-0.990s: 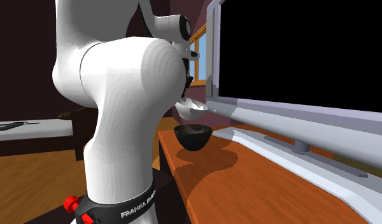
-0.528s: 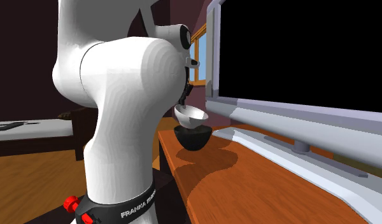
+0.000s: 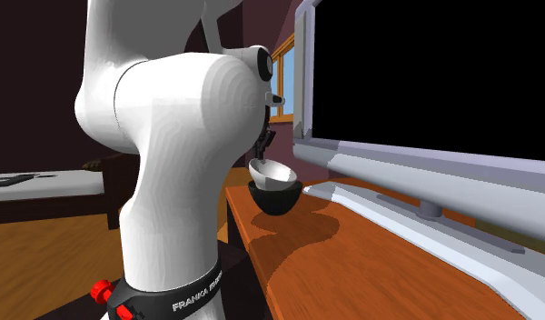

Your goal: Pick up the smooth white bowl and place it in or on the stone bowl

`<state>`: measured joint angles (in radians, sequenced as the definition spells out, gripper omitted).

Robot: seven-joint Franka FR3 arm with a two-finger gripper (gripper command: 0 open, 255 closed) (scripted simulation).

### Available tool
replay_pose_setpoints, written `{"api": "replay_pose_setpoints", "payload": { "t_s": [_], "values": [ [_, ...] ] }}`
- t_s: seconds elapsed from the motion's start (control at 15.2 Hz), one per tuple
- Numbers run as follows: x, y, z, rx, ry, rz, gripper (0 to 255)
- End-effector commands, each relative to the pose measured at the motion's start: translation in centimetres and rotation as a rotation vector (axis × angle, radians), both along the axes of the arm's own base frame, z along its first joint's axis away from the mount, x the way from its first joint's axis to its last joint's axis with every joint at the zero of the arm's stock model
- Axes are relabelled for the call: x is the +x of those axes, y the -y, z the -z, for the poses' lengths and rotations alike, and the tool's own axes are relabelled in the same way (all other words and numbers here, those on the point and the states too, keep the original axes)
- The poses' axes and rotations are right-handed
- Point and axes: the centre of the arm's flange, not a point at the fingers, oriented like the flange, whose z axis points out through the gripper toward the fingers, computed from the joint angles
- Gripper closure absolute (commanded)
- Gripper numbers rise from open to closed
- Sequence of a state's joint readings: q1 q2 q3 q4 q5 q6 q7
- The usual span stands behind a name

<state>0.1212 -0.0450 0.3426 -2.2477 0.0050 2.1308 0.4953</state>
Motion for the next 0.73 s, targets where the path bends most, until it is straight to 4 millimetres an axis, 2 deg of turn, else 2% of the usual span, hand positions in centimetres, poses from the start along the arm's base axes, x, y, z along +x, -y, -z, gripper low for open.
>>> {"api": "replay_pose_setpoints", "payload": {
  "t_s": [0.0, 0.2, 0.26, 0.59, 0.66],
  "values": [
    [0.0, 0.0, 0.0, 0.0, 0.0, 0.0, 255],
    [0.0, 0.0, 0.0, 0.0, 0.0, 0.0, 255],
    [0.0, 0.0, 0.0, 0.0, 0.0, 0.0, 0],
    [0.0, 0.0, 0.0, 0.0, 0.0, 0.0, 0],
    [0.1, -0.1, -1.3, 0.0, 0.0, 0.0, 0]
  ]
}}
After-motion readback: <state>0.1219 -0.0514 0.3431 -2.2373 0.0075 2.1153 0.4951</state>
